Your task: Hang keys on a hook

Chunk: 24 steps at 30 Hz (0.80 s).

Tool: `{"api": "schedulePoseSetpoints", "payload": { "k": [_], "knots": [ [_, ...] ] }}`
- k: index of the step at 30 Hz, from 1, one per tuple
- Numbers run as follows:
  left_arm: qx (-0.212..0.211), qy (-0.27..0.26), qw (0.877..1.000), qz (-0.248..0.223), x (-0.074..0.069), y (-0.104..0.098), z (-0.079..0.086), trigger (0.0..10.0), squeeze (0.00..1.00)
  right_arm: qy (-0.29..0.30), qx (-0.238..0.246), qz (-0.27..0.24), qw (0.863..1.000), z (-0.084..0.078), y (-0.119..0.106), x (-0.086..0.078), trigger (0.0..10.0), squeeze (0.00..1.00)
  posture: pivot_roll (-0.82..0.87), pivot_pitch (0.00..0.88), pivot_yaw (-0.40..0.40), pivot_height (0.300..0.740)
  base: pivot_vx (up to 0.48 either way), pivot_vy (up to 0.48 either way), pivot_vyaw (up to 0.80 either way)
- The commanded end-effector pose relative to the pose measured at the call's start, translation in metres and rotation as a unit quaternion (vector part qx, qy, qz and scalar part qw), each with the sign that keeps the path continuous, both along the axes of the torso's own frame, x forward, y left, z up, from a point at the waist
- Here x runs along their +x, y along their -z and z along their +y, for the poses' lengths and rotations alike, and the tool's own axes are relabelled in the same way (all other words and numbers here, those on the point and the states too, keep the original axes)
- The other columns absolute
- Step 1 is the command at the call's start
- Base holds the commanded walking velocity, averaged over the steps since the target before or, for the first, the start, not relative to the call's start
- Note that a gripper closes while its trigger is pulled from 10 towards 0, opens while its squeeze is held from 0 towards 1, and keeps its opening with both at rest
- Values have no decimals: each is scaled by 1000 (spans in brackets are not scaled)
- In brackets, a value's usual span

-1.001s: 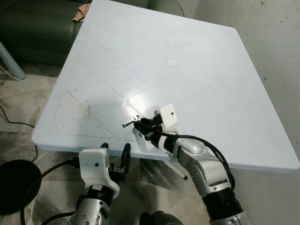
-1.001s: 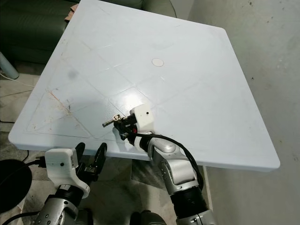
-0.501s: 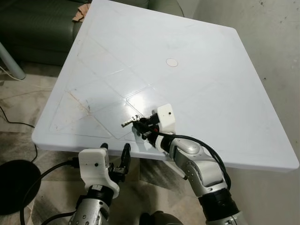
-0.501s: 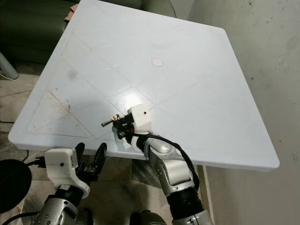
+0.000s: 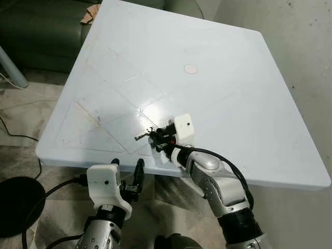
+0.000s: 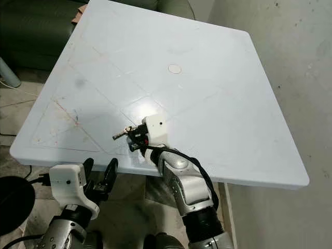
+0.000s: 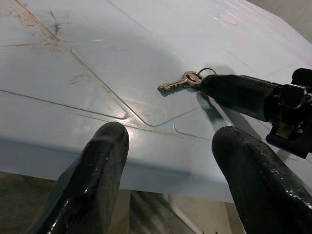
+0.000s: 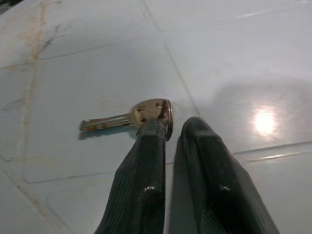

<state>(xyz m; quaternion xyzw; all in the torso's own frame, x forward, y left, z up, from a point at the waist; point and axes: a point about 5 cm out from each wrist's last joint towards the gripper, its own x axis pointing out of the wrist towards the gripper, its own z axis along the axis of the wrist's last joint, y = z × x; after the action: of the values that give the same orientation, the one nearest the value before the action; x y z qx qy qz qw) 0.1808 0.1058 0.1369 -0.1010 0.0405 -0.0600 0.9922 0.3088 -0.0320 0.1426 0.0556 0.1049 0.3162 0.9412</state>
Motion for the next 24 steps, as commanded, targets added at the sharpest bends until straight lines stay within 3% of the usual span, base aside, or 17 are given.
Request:
{"api": "schedulePoseSetpoints", "payload": {
  "k": [1, 20, 24],
  "knots": [
    [-15, 1, 1000, -1, -2, -2, -4, 10000, 0, 15, 2, -11, 1000, -5, -4, 2, 0, 0, 64, 212, -197, 724, 0, 0, 0],
    [-10, -2, 1000, -1, -2, -2, -4, 10000, 0, 12, 9, -15, 1000, -6, -5, 1, 0, 0, 66, 212, -197, 724, 0, 0, 0],
    [-17, -8, 1000, -12, 7, -5, -3, 10000, 0, 25, 49, -48, 997, -19, -16, 6, 0, 0, 62, 175, -186, 724, 0, 0, 0]
  ]
}}
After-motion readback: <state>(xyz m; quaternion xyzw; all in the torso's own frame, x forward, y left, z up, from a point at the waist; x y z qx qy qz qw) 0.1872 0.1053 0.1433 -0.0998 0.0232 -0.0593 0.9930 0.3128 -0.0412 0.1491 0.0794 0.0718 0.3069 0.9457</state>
